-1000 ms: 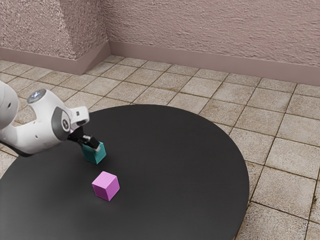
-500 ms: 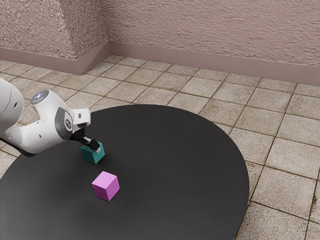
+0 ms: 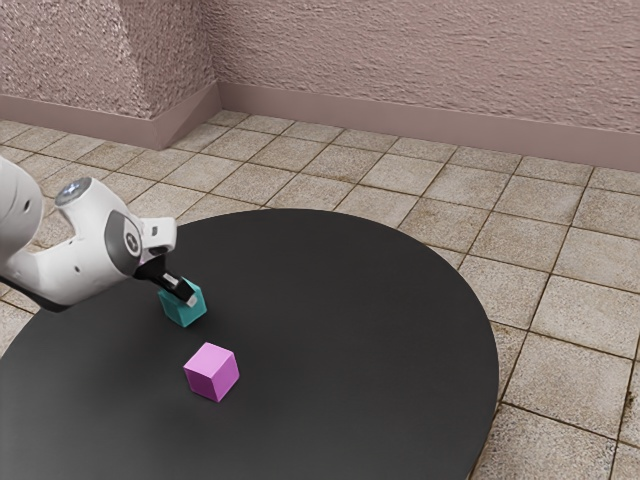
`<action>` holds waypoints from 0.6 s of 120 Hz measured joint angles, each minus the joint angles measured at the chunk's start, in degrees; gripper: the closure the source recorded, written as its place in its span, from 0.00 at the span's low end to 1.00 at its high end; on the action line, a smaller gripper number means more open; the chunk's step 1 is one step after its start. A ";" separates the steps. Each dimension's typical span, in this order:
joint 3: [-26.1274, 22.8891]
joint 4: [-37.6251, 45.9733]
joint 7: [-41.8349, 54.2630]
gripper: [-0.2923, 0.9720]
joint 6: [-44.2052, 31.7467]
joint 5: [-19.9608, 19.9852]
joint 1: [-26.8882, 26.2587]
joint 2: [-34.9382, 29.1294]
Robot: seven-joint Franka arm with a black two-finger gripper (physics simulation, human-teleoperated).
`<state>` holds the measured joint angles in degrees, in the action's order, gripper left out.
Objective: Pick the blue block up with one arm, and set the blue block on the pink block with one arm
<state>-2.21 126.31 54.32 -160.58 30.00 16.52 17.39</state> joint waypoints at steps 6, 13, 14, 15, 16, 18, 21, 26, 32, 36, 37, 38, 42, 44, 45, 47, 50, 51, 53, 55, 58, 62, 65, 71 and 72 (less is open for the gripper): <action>0.01 0.01 0.31 0.46 0.04 0.01 0.04 -0.02; 0.01 -0.03 0.67 0.47 0.07 -0.06 0.12 0.02; 0.02 -0.04 0.73 0.47 0.07 -0.08 0.13 0.02; 0.02 -0.04 0.79 0.47 0.07 -0.11 0.15 0.02; 0.02 -0.05 0.85 0.47 0.07 -0.13 0.17 0.03; 0.02 -0.05 0.96 0.48 0.06 -0.17 0.21 0.03; 0.02 -0.06 1.13 0.48 0.06 -0.21 0.22 0.03; 0.02 -0.10 1.38 0.49 0.04 -0.26 0.21 0.03; 0.05 -0.04 1.65 0.50 0.02 -0.30 0.09 -0.35; 0.08 0.06 1.80 0.51 0.00 -0.32 -0.02 -0.88; 0.08 0.08 1.83 0.51 0.00 -0.32 -0.05 -1.02; 0.08 0.11 1.86 0.51 -0.01 -0.34 -0.08 -1.16; 0.09 0.23 1.98 0.53 -0.02 -0.36 -0.20 -1.73; 0.10 0.31 2.03 0.53 -0.03 -0.37 -0.27 -2.06; 0.10 0.39 2.06 0.53 -0.04 -0.37 -0.31 -2.30; 0.10 0.65 2.10 0.54 -0.04 -0.38 -0.39 -2.93; 0.10 1.06 2.14 0.55 -0.04 -0.38 -0.49 -3.81; 0.10 1.19 2.14 0.55 -0.03 -0.38 -0.51 -4.09; 0.11 1.47 2.11 0.55 0.06 -0.38 -0.61 -4.69; 0.14 1.93 2.00 0.56 0.20 -0.39 -0.86 -5.48; 0.17 2.71 1.77 0.56 0.38 -0.40 -1.28 -6.66; 0.23 3.95 1.39 0.57 0.60 -0.41 -1.93 -8.32; 0.26 4.69 1.11 0.57 0.84 -0.43 -2.42 -9.45; 0.34 6.56 0.38 0.59 1.63 -0.45 -3.27 -11.94; 0.35 6.99 0.21 0.59 1.82 -0.44 -3.42 -12.47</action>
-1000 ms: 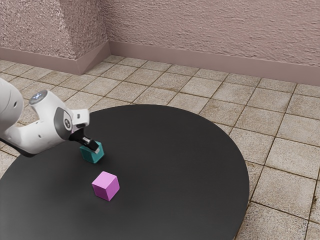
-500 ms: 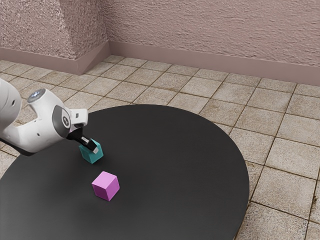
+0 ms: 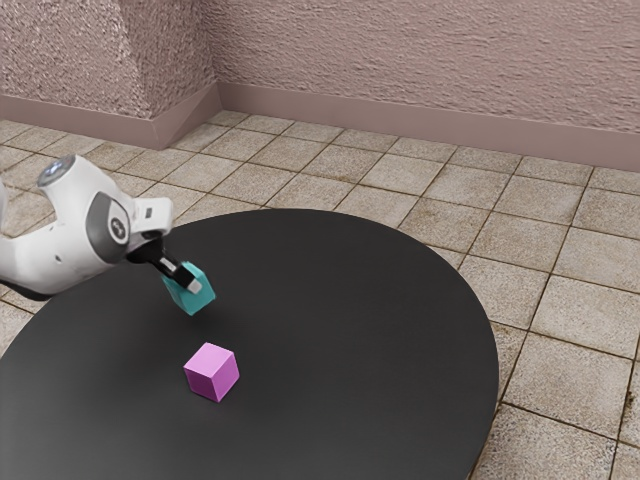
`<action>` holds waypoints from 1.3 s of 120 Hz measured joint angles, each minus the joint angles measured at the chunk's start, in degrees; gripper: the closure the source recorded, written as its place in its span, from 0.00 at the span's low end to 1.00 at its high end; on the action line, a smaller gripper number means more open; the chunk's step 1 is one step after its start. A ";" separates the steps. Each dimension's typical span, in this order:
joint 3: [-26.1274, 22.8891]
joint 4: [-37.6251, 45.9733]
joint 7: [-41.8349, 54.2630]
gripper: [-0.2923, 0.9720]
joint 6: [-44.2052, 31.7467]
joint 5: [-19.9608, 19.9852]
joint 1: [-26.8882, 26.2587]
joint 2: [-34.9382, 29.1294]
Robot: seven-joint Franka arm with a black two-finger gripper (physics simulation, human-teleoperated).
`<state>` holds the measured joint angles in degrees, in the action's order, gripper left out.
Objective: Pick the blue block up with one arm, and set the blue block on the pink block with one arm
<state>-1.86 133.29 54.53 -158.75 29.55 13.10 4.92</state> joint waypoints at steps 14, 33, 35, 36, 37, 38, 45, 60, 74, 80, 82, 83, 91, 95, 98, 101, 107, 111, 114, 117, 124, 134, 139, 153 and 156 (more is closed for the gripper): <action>0.08 4.71 -2.98 0.62 3.55 -0.50 -1.88 -6.40; 0.93 7.01 -10.71 0.66 11.58 -8.53 -2.34 -12.48; 1.02 7.07 -11.68 0.66 12.39 -9.25 -2.42 -12.73; 1.07 7.09 -12.17 0.66 12.78 -9.58 -2.50 -12.85; 1.11 7.10 -12.66 0.66 13.15 -9.89 -2.59 -12.94; 1.16 7.12 -13.17 0.66 13.51 -10.18 -2.71 -13.04; 1.31 7.23 -16.78 0.66 15.69 -11.80 -3.85 -13.41; 1.36 7.29 -25.22 0.67 19.61 -13.78 -6.95 -14.04; 1.45 7.14 -32.21 0.66 21.53 -15.21 -7.49 -14.32; 1.46 6.90 -35.06 0.66 21.87 -16.94 -7.52 -14.34; 1.46 6.84 -35.97 0.66 21.91 -17.48 -7.52 -14.31; 1.46 6.81 -36.42 0.66 21.93 -17.72 -7.53 -14.30; 1.46 6.56 -39.79 0.65 21.79 -19.26 -8.11 -13.92; 1.46 6.01 -41.34 0.65 21.69 -19.77 -8.61 -13.47; 1.46 5.58 -42.45 0.65 21.62 -20.08 -9.01 -13.08; 1.46 5.30 -43.52 0.65 21.56 -20.33 -9.30 -12.80; 1.45 5.01 -45.50 0.65 21.47 -20.73 -9.65 -12.49; 1.45 4.95 -46.72 0.65 21.44 -20.94 -9.92 -12.39; 1.45 4.96 -47.58 0.65 21.44 -21.09 -10.07 -12.35; 1.45 4.98 -48.40 0.65 21.44 -21.35 -10.16 -12.33; 1.45 5.02 -49.95 0.65 21.50 -22.15 -10.28 -12.36; 1.45 5.07 -51.76 0.65 21.61 -22.79 -10.35 -12.37; 1.45 5.08 -52.54 0.65 21.65 -22.98 -10.59 -12.33; 1.45 5.08 -54.08 0.64 21.76 -23.24 -11.13 -12.22; 1.45 5.08 -54.32 0.64 21.78 -23.25 -11.25 -12.20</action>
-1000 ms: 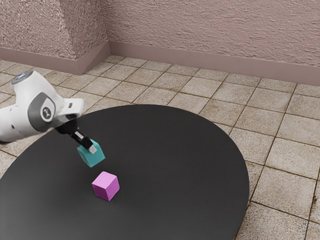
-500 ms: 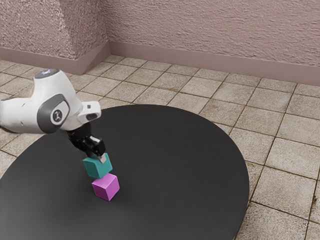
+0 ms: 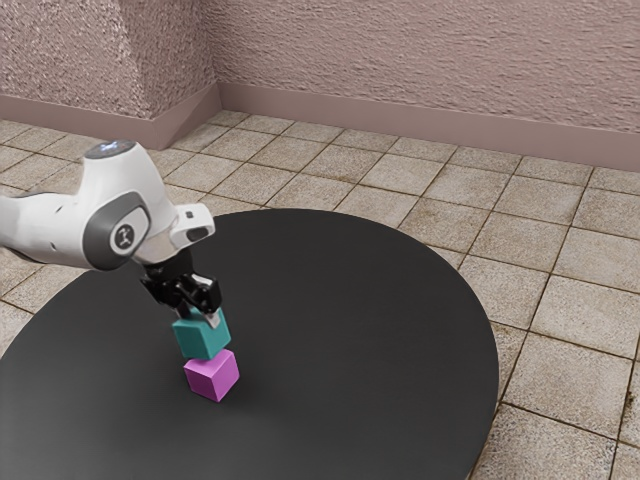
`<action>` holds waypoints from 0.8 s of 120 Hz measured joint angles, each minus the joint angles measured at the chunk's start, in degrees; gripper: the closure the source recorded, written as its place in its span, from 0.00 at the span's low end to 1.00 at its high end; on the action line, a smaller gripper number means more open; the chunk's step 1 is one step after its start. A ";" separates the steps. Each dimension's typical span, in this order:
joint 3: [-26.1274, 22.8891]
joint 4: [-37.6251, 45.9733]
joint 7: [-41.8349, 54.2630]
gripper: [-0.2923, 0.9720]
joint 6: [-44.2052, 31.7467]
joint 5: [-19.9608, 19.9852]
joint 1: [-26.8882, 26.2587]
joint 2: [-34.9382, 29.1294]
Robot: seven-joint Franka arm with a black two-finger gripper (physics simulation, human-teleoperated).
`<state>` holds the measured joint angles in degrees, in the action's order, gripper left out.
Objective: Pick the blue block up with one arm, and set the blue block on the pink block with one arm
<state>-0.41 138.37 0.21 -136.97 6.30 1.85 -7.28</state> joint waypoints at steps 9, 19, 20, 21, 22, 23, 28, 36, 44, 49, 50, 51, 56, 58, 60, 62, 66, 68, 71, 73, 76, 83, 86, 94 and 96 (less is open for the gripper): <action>0.00 0.00 -0.55 0.61 0.07 0.05 -0.19 0.00; 0.02 -0.01 -0.47 0.52 0.19 0.47 -0.23 0.00; 0.02 -0.01 -0.44 0.51 0.20 0.53 -0.23 0.00; 0.03 -0.01 -0.40 0.50 0.21 0.60 -0.23 0.00; 0.03 -0.01 -0.35 0.49 0.23 0.66 -0.23 0.00; 0.03 -0.01 -0.31 0.48 0.24 0.72 -0.24 0.00; 0.04 -0.01 -0.05 0.45 0.31 1.04 -0.25 -0.03; 0.05 -0.01 0.41 0.40 0.44 1.49 -0.29 -0.09; 0.06 -0.01 0.83 0.36 0.57 1.76 -0.36 -0.11; 0.06 -0.05 1.08 0.34 0.63 1.87 -0.40 -0.12; 0.06 -0.06 1.12 0.34 0.65 1.88 -0.41 -0.13; 0.06 -0.07 1.17 0.33 0.66 1.90 -0.41 -0.13; 0.06 -0.09 1.40 0.32 0.71 1.97 -0.44 -0.15; 0.06 -0.15 1.49 0.31 0.72 1.99 -0.44 -0.23; 0.06 -0.37 1.57 0.31 0.75 2.00 -0.42 -0.35; 0.07 -0.88 1.66 0.30 0.83 2.00 -0.42 -0.45; 0.28 -3.55 1.89 0.30 1.68 2.00 -0.46 -0.46; 0.49 -5.76 2.03 0.29 2.61 1.96 -0.44 -0.43; 0.74 -9.23 2.24 0.29 4.28 1.60 -0.28 -0.43; 0.92 -11.60 2.37 0.29 5.50 1.11 -0.18 -0.43; 1.57 -15.34 2.56 0.28 7.60 0.41 -0.24 -0.38; 2.65 -22.42 2.97 0.27 12.51 -0.72 0.46 -0.31; 2.86 -25.72 3.13 0.27 14.80 -1.01 1.00 -0.14; 3.08 -38.40 3.50 0.27 22.15 -1.58 1.85 3.25; 3.06 -41.33 3.59 0.26 24.01 -1.72 1.96 3.99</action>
<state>2.65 97.04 3.80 -112.96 4.58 3.81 -3.29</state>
